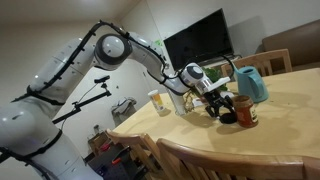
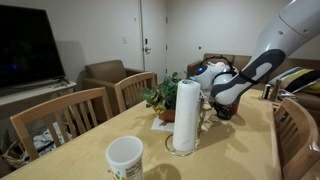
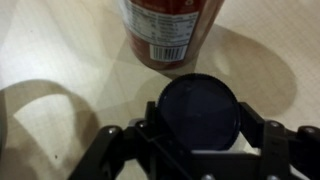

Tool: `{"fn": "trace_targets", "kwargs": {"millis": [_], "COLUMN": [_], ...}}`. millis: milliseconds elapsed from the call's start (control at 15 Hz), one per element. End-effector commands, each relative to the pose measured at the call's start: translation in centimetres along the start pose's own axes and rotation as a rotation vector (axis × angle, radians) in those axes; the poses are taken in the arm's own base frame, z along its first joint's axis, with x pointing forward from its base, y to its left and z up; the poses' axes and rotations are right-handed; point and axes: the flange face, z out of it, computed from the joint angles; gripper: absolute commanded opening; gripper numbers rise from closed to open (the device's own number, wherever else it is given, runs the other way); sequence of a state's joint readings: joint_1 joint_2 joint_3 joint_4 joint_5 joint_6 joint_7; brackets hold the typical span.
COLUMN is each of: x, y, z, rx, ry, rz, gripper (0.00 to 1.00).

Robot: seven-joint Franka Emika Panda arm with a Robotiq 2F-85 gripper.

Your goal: Use the black lid to close the jar

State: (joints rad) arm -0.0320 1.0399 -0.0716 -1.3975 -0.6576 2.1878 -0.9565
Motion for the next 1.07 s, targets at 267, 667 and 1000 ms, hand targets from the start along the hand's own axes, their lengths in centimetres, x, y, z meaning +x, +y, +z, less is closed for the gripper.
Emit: {"fn": "trace_targets", "kwargs": {"millis": [267, 667, 1000], "x": [-1.5, -4.6, -5.2], "y": [-1.2, -4.3, -4.6], "z": [-3.0, -6.4, -6.5], "rx": [-0.062, -0.164, -0.181], "ry": [0.018, 0.047, 0.051], "rz": [0.010, 0.051, 0.059], "gripper": [0.54, 0.54, 0.79]}}
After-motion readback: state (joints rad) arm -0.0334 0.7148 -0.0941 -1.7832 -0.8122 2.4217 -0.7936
